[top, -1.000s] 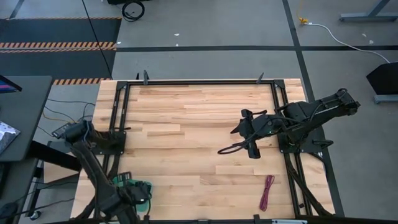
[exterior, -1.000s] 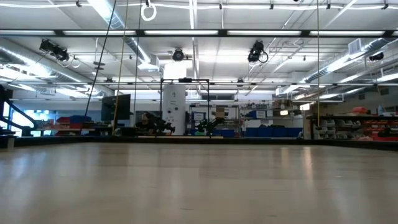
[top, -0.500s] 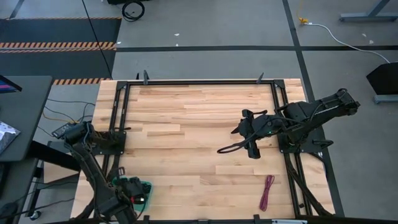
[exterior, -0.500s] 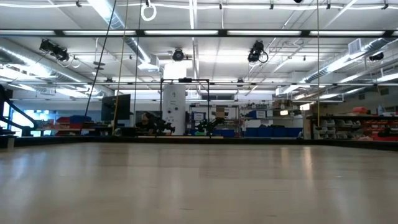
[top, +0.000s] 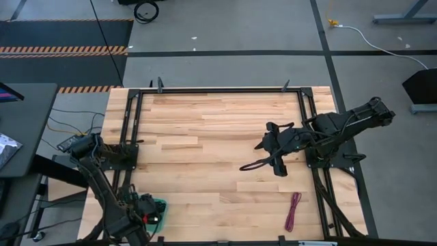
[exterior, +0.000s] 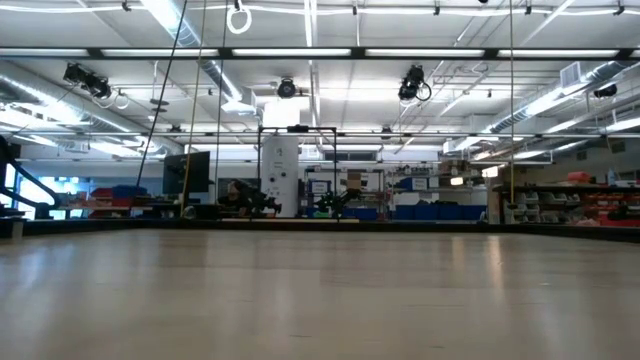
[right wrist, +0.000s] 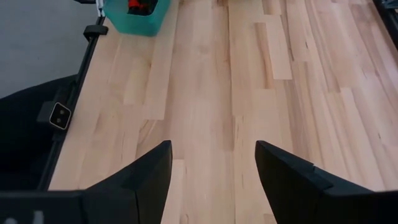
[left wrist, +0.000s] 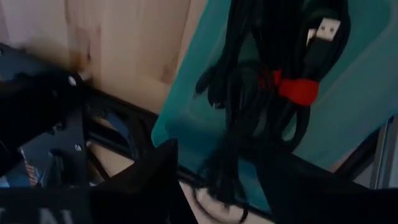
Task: Pick and place USB-C Cables
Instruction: Put the pink charger cable into the green bin
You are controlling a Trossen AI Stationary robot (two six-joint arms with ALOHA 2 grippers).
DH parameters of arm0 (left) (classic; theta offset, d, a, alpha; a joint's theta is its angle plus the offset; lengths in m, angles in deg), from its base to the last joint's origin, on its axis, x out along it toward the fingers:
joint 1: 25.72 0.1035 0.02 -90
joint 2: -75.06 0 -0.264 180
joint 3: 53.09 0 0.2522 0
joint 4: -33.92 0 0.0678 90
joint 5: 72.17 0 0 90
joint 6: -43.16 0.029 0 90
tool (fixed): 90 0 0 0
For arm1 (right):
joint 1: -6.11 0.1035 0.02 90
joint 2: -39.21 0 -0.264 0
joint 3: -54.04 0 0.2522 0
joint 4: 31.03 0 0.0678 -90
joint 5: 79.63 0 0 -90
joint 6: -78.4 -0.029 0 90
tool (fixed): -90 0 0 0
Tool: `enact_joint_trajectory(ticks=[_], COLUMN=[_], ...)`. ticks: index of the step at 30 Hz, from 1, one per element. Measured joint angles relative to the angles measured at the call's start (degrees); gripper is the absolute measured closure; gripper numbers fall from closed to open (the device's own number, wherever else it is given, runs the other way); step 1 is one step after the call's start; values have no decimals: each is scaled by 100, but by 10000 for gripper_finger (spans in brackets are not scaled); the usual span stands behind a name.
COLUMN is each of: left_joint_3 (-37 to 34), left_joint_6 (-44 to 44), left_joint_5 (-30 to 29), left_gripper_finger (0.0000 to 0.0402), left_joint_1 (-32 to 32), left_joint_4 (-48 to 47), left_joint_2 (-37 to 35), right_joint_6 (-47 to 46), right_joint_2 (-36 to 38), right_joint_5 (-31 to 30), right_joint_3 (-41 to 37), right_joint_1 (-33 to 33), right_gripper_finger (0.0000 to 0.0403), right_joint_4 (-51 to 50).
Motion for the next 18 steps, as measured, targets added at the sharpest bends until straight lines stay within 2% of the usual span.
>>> enact_joint_trajectory(ticks=[3, 11, 15, 18], left_joint_3=[0, 0, 0, 0], left_joint_6=[43, 573, 1326, 1756], left_joint_5=[-246, -360, -957, -1703], left_gripper_finger=[171, 177, 184, 186], left_joint_1=[106, 463, 841, 1229], left_joint_4=[71, 519, 758, 771], left_joint_2=[0, 0, 0, 0], right_joint_6=[-5, -13, -16, -348], right_joint_2=[0, 0, 2, 2], right_joint_5=[1, 1, 1, 5], right_joint_3=[0, 0, 0, 0], right_joint_1=[2, 0, -17, -16], right_gripper_finger=[167, 170, 170, 171], right_joint_4=[0, 0, -7, -251])
